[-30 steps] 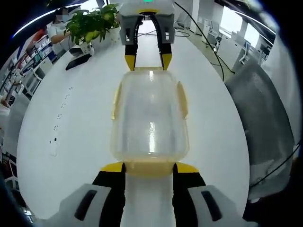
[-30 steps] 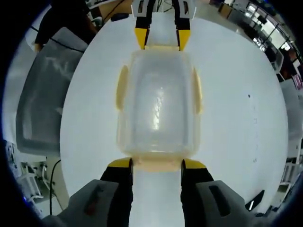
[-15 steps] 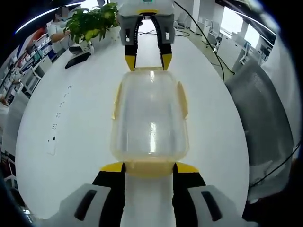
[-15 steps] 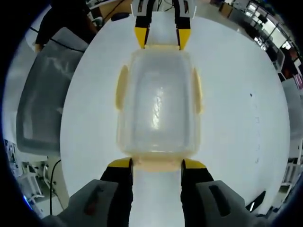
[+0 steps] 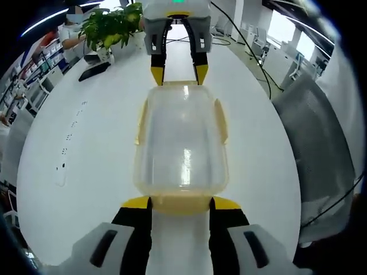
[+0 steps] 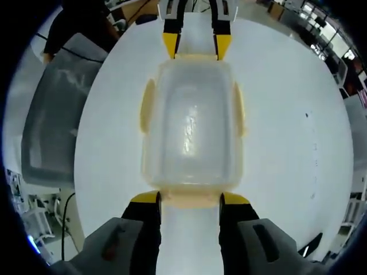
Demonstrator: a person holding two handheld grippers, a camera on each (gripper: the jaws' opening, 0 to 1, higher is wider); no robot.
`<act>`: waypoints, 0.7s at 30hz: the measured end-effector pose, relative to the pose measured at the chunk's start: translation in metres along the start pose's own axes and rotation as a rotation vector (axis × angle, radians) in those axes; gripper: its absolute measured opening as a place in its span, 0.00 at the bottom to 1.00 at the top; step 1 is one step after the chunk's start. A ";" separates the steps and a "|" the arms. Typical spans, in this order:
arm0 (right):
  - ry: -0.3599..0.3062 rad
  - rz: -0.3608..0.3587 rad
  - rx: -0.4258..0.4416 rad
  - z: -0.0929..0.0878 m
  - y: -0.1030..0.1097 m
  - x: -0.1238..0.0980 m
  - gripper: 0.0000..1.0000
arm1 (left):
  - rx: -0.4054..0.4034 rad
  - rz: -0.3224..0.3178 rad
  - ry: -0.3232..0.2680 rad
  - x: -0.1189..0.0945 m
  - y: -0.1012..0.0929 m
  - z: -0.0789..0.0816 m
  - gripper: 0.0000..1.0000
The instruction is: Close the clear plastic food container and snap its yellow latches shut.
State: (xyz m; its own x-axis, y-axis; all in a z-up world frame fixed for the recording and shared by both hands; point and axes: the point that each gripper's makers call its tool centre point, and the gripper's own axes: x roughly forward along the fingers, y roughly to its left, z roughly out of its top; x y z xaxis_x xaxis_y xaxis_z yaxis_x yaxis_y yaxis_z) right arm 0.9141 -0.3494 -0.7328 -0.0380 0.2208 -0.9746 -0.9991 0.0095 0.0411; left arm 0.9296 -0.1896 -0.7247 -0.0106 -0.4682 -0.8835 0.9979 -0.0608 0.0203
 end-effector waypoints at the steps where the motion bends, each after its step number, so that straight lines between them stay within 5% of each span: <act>1: 0.000 0.001 0.000 0.000 0.001 0.000 0.36 | -0.001 -0.002 -0.001 0.000 0.000 0.000 0.32; 21: 0.003 0.001 0.001 -0.001 0.001 -0.001 0.36 | 0.009 0.001 0.000 0.001 0.003 -0.001 0.33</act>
State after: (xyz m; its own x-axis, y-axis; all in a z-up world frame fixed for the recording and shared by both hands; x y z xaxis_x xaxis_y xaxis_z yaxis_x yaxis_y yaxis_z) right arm 0.9134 -0.3511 -0.7317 -0.0389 0.2178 -0.9752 -0.9991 0.0101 0.0421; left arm 0.9327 -0.1894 -0.7257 -0.0097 -0.4679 -0.8837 0.9973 -0.0686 0.0254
